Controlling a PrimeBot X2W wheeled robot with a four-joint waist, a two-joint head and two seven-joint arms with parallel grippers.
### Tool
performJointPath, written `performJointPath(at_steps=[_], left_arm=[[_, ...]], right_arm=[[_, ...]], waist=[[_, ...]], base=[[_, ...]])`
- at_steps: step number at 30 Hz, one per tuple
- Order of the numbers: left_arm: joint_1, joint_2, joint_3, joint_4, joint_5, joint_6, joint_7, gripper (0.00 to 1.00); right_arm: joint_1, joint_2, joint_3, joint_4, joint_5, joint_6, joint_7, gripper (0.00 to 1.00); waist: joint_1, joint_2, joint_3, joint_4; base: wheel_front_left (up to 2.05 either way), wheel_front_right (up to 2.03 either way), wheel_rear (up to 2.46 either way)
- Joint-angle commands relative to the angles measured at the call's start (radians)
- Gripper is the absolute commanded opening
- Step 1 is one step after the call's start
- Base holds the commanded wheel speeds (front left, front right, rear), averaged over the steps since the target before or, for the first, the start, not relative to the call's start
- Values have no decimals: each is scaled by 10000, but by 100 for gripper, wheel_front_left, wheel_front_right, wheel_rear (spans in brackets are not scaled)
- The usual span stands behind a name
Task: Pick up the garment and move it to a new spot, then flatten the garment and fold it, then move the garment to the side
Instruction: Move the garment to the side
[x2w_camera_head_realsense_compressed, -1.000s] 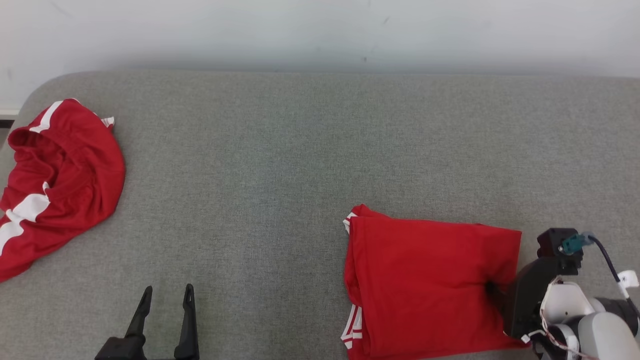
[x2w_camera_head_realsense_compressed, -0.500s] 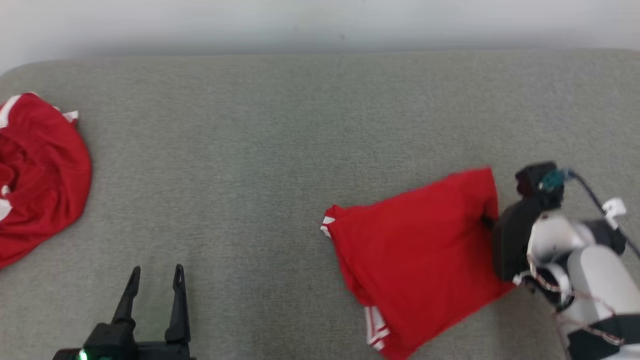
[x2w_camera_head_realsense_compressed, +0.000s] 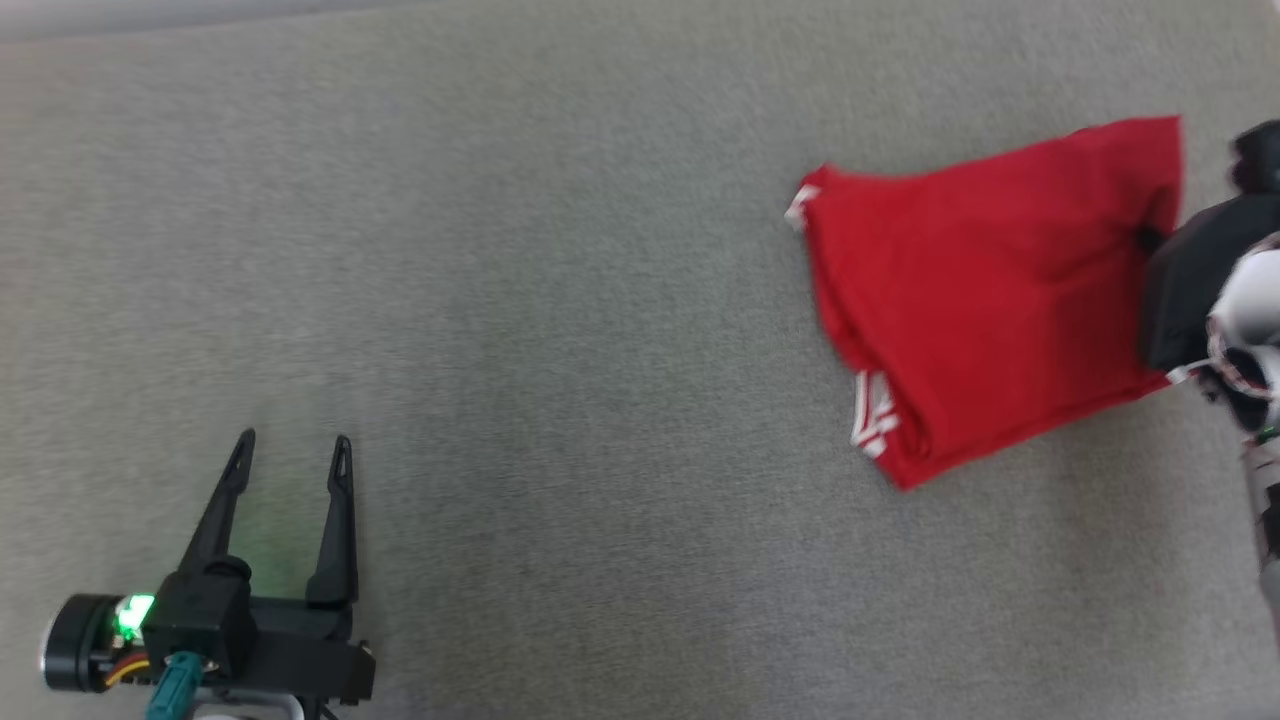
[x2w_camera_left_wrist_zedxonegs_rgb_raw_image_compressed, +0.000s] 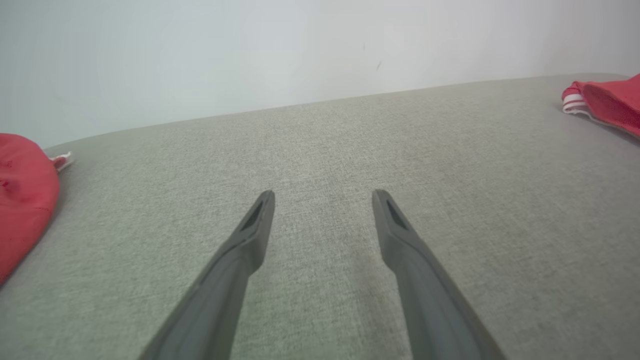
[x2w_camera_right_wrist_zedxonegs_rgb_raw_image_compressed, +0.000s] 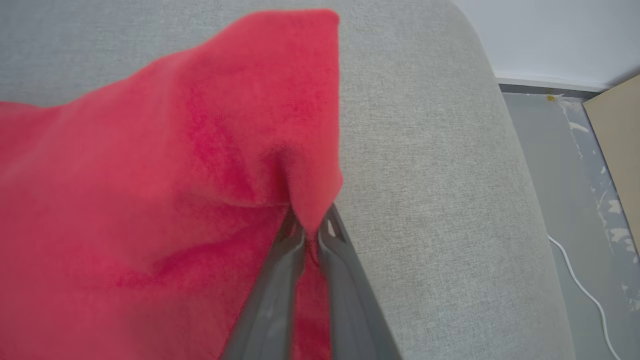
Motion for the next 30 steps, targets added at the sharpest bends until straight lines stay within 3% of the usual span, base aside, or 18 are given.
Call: performJointPath(at_steps=[1,12,23,24,25,30], left_arm=[[-194,152,-25,-179,107,-12,55,100],[-305,671,-400,-1484,376,-123,850,100],[-77,732,-704,-1932,336,-97,1190,100],[-65,731,-710,-1935,327,-93,1192,100],[-61,733,-715,-1930,314,-72,1185,100],[-128,685,-762,-1849,249,-25,1105,100]], right_arm=[[-280,-146,-296,257,-65,-21,-221,0],[-823,-1433,-848,1424,-1177,-21,-1872,0],[-1389,-1519,-1980,1917,-3769,-22,-4377,0],[-1386,-1467,-2062,1937,-3999,-22,-4532,35],[-1386,-1400,-2139,1930,-4225,-22,-4722,100],[-1462,-1126,-2497,1812,-4921,-22,-5579,100]], waist=[[-2,-2,942,-927],[-2,-2,1766,-1444],[-2,-2,2070,-1242],[-2,-2,2076,-1233],[-2,-2,2080,-1232],[-2,-2,2034,-1258]], base=[[0,0,0],[0,0,0],[0,0,0],[0,0,0],[0,0,0],[0,0,0]])
